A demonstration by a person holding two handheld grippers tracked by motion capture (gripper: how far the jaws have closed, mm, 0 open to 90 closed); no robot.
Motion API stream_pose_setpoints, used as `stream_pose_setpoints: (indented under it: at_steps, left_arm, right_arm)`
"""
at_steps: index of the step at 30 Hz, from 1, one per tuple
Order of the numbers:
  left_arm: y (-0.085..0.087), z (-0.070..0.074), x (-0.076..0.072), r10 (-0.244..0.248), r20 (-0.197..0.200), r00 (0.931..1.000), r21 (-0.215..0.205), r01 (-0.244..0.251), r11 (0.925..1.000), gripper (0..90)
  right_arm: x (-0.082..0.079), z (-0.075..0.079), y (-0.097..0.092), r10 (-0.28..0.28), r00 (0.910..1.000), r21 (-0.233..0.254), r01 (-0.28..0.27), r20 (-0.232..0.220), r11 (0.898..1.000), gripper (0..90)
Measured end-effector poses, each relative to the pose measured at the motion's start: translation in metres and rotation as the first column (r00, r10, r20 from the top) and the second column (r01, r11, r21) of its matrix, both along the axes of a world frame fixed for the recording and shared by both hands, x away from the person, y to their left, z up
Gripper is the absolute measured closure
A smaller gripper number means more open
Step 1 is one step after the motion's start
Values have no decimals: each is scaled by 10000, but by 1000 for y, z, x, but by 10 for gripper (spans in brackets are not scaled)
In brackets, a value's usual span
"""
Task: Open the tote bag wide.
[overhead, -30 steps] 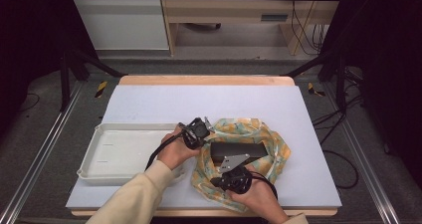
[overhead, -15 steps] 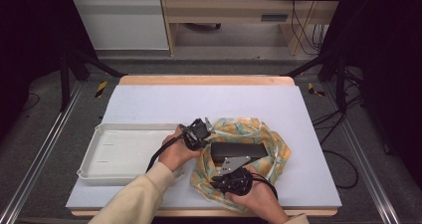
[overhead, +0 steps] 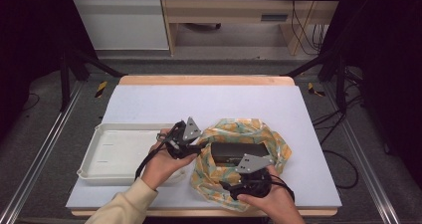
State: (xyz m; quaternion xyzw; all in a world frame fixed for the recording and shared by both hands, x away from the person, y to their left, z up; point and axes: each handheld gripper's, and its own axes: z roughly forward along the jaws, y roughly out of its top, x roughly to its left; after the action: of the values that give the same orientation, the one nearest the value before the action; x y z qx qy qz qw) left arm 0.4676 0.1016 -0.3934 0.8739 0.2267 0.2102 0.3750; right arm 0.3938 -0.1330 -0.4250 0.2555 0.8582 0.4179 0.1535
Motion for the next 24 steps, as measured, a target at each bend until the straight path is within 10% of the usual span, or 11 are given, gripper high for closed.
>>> stream_pose_setpoints:
  at_steps: [7, 14, 21, 24]
  left_arm:
    - [3, -27, -29, -392, -508, 9979, -1160, 330, 9927, 644]
    - [-13, -50, -43, -1068, -1082, 9884, -969, 964, 9906, 783]
    - [-24, -63, -47, -1208, -1187, 9856, -190, 1194, 9927, 800]
    - [-26, -66, -45, -1138, -1299, 9850, -70, 1139, 9935, 808]
  right_arm:
    - [12, 25, -41, -1778, 9820, 391, 1756, 645, 9837, 400]
    - [41, 21, -78, -4121, 9048, -97, 4155, 1071, 9096, 720]
    - [57, -15, -93, -5310, 8437, -720, 5361, 789, 8411, 845]
    - [61, -22, -96, -5523, 8314, -825, 5557, 622, 8273, 856]
